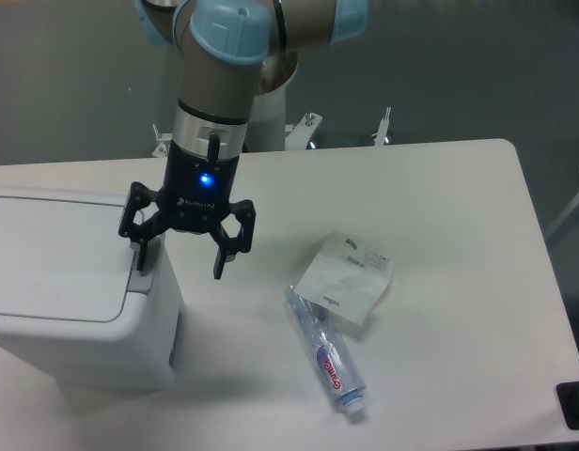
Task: Open the trash can
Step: 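Press the gripper finger down on the trash can lid's rear edge, then lift the gripper up away from the opened trash can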
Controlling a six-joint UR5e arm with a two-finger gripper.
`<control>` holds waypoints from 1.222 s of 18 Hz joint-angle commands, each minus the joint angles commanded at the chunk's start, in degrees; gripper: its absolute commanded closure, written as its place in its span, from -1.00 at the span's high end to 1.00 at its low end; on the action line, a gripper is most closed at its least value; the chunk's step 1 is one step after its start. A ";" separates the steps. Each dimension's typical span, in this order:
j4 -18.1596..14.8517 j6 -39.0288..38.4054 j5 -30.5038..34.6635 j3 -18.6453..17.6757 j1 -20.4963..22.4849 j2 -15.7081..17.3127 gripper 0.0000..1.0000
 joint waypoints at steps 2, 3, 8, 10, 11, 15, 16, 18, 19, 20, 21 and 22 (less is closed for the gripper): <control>0.00 0.09 0.00 0.09 0.09 0.00 1.00; 0.00 0.09 0.00 0.09 0.09 0.00 1.00; 0.00 0.09 0.00 0.17 0.09 -0.09 1.00; 0.00 0.09 0.00 0.52 0.09 0.17 1.00; 0.00 0.09 0.00 1.05 0.17 0.87 1.00; 0.09 0.26 -0.17 3.07 0.79 1.84 1.00; 0.09 0.26 0.00 3.95 1.23 2.11 1.00; 0.09 0.18 0.09 4.66 4.46 2.98 1.00; 0.00 0.09 0.09 4.92 6.14 3.34 1.00; -0.09 0.17 0.26 5.01 7.11 3.43 1.00; -0.09 0.26 0.87 5.18 7.90 3.51 1.00; -0.09 0.44 2.36 5.19 9.39 3.69 1.00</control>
